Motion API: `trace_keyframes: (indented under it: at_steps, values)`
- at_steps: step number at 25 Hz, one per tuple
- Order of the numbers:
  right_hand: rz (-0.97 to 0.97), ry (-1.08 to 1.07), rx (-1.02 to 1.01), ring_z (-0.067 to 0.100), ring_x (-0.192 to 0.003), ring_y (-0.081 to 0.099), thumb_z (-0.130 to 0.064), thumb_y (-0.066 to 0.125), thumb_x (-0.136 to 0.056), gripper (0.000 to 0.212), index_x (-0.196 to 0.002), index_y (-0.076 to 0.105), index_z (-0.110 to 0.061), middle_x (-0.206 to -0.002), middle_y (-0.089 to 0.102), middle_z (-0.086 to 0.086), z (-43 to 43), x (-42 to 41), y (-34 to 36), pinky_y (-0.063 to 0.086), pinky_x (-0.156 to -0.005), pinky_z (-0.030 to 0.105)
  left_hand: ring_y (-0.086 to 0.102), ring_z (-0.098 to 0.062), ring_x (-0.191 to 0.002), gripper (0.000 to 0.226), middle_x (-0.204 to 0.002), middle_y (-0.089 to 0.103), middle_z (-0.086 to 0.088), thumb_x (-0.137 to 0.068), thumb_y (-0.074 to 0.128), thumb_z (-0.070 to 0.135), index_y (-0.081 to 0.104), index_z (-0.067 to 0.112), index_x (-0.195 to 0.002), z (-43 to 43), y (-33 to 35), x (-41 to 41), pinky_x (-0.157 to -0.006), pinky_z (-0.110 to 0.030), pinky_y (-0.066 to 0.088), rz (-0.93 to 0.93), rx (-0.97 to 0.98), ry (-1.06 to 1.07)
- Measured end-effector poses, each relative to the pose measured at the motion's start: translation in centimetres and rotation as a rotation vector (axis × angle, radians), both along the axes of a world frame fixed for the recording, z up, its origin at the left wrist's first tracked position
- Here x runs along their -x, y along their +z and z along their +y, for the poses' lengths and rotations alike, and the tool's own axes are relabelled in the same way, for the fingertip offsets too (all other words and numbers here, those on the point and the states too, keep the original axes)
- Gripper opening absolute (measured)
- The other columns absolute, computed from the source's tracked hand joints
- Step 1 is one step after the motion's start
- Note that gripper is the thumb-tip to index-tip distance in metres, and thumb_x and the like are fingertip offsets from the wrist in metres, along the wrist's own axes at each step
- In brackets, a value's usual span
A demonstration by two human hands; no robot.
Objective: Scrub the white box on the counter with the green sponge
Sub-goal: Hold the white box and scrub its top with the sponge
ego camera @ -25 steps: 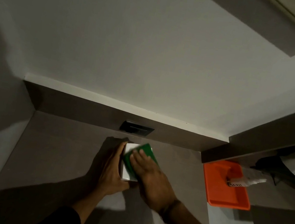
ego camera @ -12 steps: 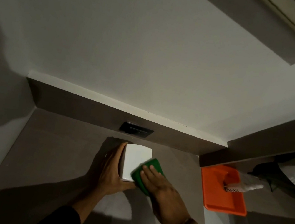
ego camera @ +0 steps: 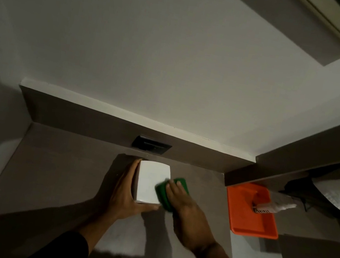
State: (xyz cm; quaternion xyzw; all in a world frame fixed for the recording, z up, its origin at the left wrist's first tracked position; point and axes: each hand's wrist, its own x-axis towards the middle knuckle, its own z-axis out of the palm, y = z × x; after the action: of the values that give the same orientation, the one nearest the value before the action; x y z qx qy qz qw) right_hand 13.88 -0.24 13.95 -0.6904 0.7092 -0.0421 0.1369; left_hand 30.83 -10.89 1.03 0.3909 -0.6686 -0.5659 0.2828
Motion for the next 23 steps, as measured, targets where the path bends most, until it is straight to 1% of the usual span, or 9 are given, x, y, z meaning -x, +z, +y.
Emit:
trace_keyframes:
  at_steps: [2,5,7,10,15,18,20,22,23]
  values:
    - [-0.034,-0.090,-0.009,0.023,-0.152,0.017,-0.001,0.053,-0.093,0.072,-0.157,0.024,-0.020,-0.165,0.023,0.003,-5.5,-0.5,-0.2,0.025,-0.122,0.046,0.044,0.001,-0.140,0.123,-0.156,0.040,0.023,-0.055,0.094,0.059,0.021,0.054,-0.154,-0.1,0.2,-0.1,-0.122,-0.037,0.037,-0.024,0.031,-0.018]
    - [0.020,-0.050,-0.035,0.026,-0.153,0.014,-0.008,0.052,-0.095,0.070,-0.157,0.022,-0.019,-0.166,0.021,0.006,-7.0,-2.0,-0.9,0.019,-0.124,0.047,0.037,-0.024,-0.148,0.149,-0.163,0.035,-0.006,-0.045,0.079,0.088,0.020,0.017,-0.162,0.0,-0.4,0.0,-0.124,-0.044,0.030,-0.073,-0.012,0.026]
    - [0.026,-0.006,-0.014,0.022,-0.154,0.008,-0.007,0.044,-0.095,0.070,-0.158,0.017,-0.021,-0.166,0.015,0.002,-2.4,-3.3,-1.3,0.015,-0.124,0.044,0.039,-0.025,-0.148,0.147,-0.163,0.038,-0.008,-0.043,0.088,0.079,0.021,0.019,-0.160,0.3,0.2,-0.3,-0.122,-0.048,0.035,-0.061,-0.069,0.054]
    - [0.037,0.018,0.048,0.015,-0.153,0.002,0.003,0.051,-0.091,0.081,-0.157,0.014,-0.027,-0.165,0.008,-0.006,3.7,-4.1,-0.7,0.015,-0.122,0.041,0.042,-0.020,-0.143,0.135,-0.159,0.044,-0.009,-0.049,0.101,0.044,0.017,0.037,-0.154,0.3,0.5,-0.3,-0.119,-0.049,0.040,-0.058,-0.089,0.087]
    - [-0.016,-0.189,0.038,0.025,-0.152,0.019,-0.001,0.054,-0.094,0.069,-0.155,0.026,-0.017,-0.164,0.025,0.007,-5.2,-2.4,-0.7,0.024,-0.122,0.045,0.039,-0.023,-0.146,0.138,-0.160,0.040,-0.006,-0.047,0.077,0.089,0.022,0.027,-0.158,0.0,0.6,0.0,-0.123,-0.048,0.031,-0.063,-0.014,0.013]
    - [0.044,-0.122,0.004,0.027,-0.152,0.016,-0.005,0.055,-0.094,0.070,-0.156,0.025,-0.018,-0.165,0.024,0.006,-9.2,-3.2,-0.6,0.012,-0.121,0.041,0.027,-0.021,-0.148,0.137,-0.163,0.031,-0.012,-0.048,0.084,0.076,0.006,0.040,-0.155,0.2,1.0,0.4,-0.124,-0.043,0.022,-0.081,0.006,0.038]
    - [0.062,-0.009,0.017,0.027,-0.152,0.014,-0.016,0.055,-0.095,0.069,-0.157,0.024,-0.019,-0.166,0.023,0.006,-7.9,-4.5,-0.7,0.004,-0.119,0.037,0.027,-0.010,-0.145,0.132,-0.160,0.030,0.001,-0.054,0.088,0.070,0.008,0.043,-0.155,0.2,0.6,0.4,-0.126,-0.030,0.025,-0.055,-0.012,0.086]
    - [0.049,0.140,0.038,0.023,-0.153,0.011,-0.022,0.050,-0.095,0.068,-0.157,0.023,-0.021,-0.166,0.022,0.003,-4.6,-5.1,-0.9,0.001,-0.121,0.037,0.031,-0.005,-0.142,0.127,-0.154,0.032,0.009,-0.052,0.089,0.058,0.018,0.033,-0.154,0.1,0.6,0.0,-0.117,-0.010,0.025,-0.016,-0.069,0.078]
    - [0.038,0.193,0.031,0.021,-0.154,0.008,-0.016,0.049,-0.095,0.068,-0.157,0.022,-0.024,-0.166,0.021,0.001,-2.6,-5.0,-1.1,0.002,-0.122,0.038,0.034,-0.008,-0.143,0.126,-0.154,0.035,0.008,-0.051,0.086,0.055,0.020,0.028,-0.155,0.1,0.7,-0.3,-0.117,-0.013,0.027,-0.016,-0.082,0.074]
